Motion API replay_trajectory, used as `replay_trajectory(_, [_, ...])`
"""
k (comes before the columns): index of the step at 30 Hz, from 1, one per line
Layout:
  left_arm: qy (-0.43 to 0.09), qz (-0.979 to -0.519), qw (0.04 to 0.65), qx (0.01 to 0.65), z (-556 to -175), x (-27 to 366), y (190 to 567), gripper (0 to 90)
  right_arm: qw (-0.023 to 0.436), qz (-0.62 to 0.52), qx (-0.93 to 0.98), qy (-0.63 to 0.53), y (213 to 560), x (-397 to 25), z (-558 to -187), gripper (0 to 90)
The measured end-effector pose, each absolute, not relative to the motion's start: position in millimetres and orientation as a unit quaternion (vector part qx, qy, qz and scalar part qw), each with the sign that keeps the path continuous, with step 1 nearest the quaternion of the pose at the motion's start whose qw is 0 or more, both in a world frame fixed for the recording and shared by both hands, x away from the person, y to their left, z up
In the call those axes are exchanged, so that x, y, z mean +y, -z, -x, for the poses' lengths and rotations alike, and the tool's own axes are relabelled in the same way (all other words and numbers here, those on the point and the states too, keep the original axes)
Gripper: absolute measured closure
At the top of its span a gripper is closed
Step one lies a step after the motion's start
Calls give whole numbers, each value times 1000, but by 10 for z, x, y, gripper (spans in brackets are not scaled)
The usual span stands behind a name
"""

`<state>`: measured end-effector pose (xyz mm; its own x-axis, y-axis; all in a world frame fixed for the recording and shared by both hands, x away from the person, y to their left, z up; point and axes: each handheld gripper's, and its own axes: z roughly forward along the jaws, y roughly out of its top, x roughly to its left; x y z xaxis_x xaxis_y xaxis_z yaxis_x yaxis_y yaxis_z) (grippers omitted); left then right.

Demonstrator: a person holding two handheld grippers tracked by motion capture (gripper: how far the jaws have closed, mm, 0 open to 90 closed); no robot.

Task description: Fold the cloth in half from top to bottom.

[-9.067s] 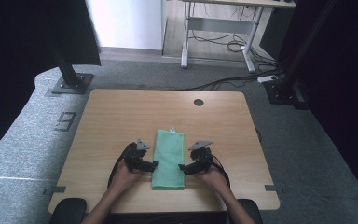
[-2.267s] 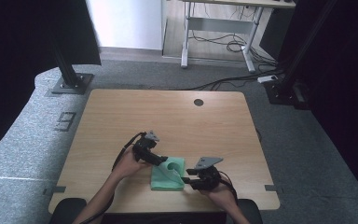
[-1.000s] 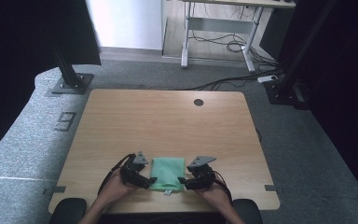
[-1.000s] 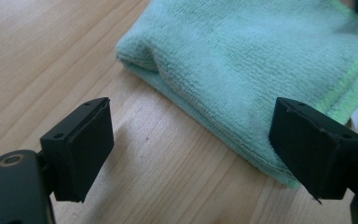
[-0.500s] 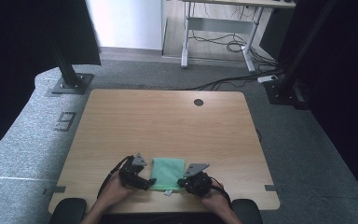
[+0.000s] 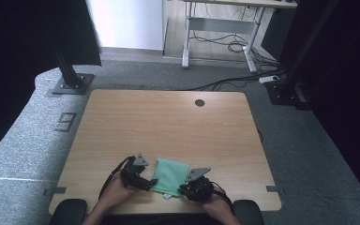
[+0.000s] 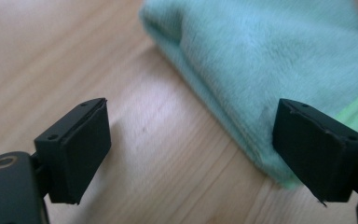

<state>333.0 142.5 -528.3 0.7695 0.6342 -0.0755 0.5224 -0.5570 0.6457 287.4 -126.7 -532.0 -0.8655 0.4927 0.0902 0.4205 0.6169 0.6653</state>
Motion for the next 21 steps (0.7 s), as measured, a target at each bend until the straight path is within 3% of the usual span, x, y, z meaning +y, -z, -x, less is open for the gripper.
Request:
replay_trajectory(7, [-142, -854, 341, 366, -3680, 1279, 5147, 131, 52, -254, 899, -354, 5322, -1265, -2874, 760])
replay_trajectory(12, [-155, -869, 291, 368, -3782, 1171, 5290, 140, 50, -255, 899, -353, 5327, -1278, -2873, 773])
replay_trajectory(15, [-151, -866, 299, 372, -3757, 1194, 5319, 142, 49, -254, 899, -352, 5325, -1279, -2874, 772])
replay_trajectory(21, [-136, -861, 336, 357, -3533, 1300, 5175, 139, 63, -263, 893, -360, 5222, -1335, -2902, 576])
